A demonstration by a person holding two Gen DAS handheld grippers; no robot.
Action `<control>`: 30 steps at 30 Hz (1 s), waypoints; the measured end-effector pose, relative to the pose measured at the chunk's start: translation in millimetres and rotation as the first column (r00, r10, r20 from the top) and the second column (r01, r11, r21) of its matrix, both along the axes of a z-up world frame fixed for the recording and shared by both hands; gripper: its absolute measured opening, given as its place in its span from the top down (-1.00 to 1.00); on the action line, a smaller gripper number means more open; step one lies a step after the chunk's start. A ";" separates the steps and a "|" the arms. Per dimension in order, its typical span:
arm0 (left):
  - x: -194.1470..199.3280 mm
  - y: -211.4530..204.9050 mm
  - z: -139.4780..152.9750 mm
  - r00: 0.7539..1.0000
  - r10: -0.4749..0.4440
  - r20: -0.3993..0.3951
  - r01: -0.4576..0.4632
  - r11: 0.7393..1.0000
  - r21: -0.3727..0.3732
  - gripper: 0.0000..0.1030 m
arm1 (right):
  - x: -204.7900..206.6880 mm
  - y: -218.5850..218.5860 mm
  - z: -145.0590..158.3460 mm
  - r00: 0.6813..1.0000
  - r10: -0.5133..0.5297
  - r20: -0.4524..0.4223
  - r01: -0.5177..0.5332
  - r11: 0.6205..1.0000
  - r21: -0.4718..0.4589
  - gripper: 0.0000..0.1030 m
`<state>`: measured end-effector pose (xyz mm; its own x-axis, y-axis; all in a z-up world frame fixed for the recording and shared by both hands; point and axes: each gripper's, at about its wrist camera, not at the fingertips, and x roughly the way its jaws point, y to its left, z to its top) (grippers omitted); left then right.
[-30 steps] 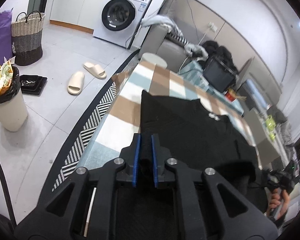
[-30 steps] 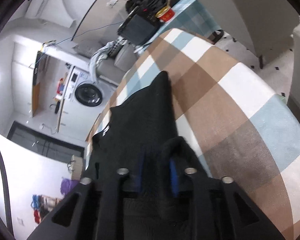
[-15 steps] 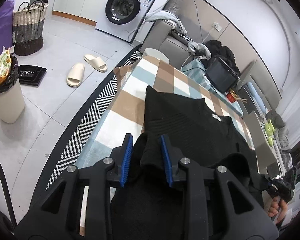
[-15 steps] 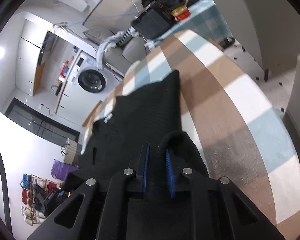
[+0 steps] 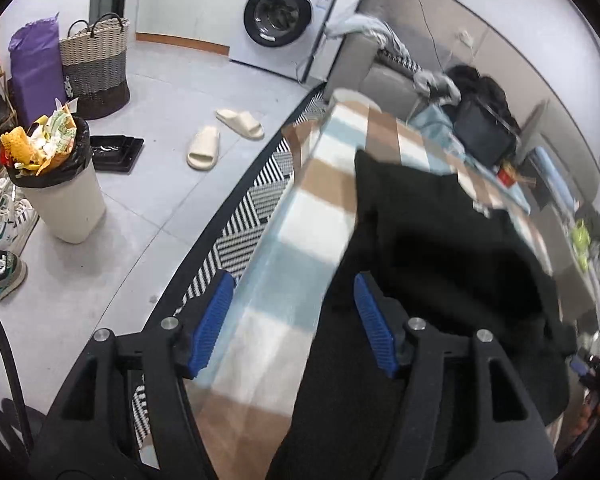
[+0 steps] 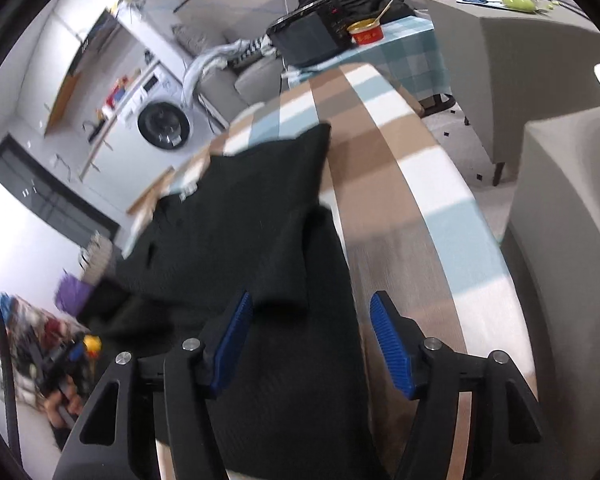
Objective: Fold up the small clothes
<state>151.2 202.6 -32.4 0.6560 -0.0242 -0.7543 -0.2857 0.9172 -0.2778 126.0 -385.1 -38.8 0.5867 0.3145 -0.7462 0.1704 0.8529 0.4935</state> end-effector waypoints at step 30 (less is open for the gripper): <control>-21.9 -89.4 -39.3 0.981 -0.181 -0.071 0.189 0.971 0.147 -0.04 | -11.1 52.5 -14.9 0.980 0.197 -0.021 -0.198 0.969 -0.145 -0.49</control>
<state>129.4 113.2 -71.6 0.6067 -0.0226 -0.7946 -0.1184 0.9859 -0.1184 114.9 -332.6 -53.7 0.5191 0.3111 -0.7961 -0.0059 0.9327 0.3606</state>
